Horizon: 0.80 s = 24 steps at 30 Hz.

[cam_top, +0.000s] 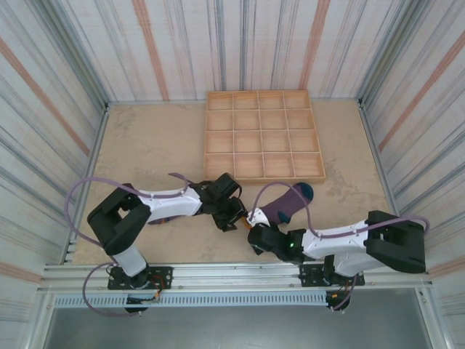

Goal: Roll the socks

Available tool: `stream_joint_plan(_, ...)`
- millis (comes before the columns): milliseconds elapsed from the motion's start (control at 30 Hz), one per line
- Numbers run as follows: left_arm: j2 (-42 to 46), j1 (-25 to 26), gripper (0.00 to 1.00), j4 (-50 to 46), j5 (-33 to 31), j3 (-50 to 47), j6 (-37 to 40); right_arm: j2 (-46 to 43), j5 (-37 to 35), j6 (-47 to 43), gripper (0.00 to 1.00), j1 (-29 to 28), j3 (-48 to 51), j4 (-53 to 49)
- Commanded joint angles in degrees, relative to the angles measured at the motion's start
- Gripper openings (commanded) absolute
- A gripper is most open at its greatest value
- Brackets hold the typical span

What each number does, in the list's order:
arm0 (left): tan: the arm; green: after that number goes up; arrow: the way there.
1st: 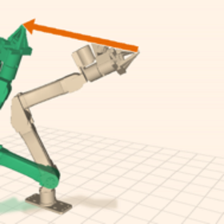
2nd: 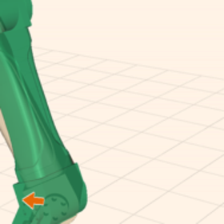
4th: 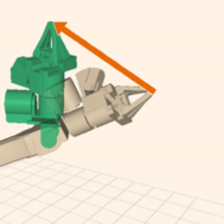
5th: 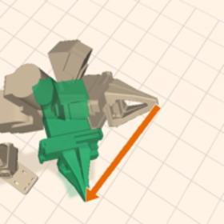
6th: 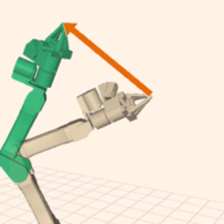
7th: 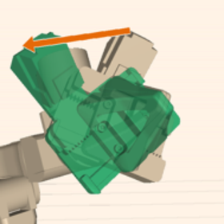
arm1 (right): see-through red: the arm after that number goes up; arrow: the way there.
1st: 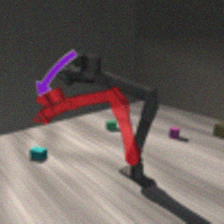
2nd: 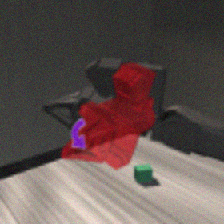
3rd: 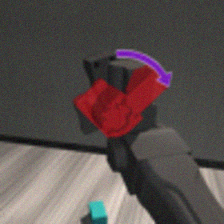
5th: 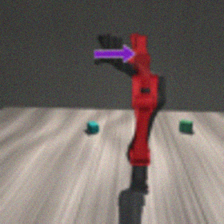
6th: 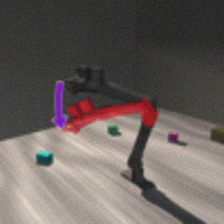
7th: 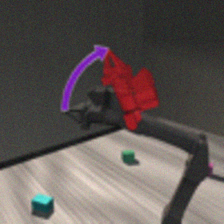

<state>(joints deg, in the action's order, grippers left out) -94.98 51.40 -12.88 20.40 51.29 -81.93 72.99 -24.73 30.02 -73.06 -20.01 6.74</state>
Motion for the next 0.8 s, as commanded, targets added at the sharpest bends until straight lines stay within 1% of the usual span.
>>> stream_joint_plan(0,4.1,-1.0,0.68,-1.6,-3.8,0.2,2.5,-2.7,10.6,3.2,0.00,4.2,3.2,1.4)
stream_joint_plan(200,3.9,-1.3,0.67,-2.4,-4.1,1.2,6.1,-8.5,18.8,6.2,0.00,10.5,6.2,0.9)
stream_joint_plan(300,2.4,-1.3,0.66,-2.4,-2.5,2.8,9.8,-11.1,22.9,7.6,0.00,13.4,8.2,1.6)
stream_joint_plan(433,-0.7,-1.2,0.64,-4.9,-0.6,6.6,15.4,-13.1,23.7,8.1,0.00,14.5,9.3,0.6)
stream_joint_plan(533,-1.8,-0.9,0.62,-4.3,0.1,7.4,15.9,-13.4,24.2,8.4,0.00,15.2,9.5,0.6)
stream_joint_plan(633,-3.9,-0.4,0.58,-4.6,1.7,9.0,15.9,-14.4,24.6,9.3,0.00,16.1,10.4,1.4)
stream_joint_plan(767,-6.3,0.7,0.55,-6.8,2.3,11.1,16.7,-15.9,25.2,9.8,0.00,17.3,11.5,1.2)
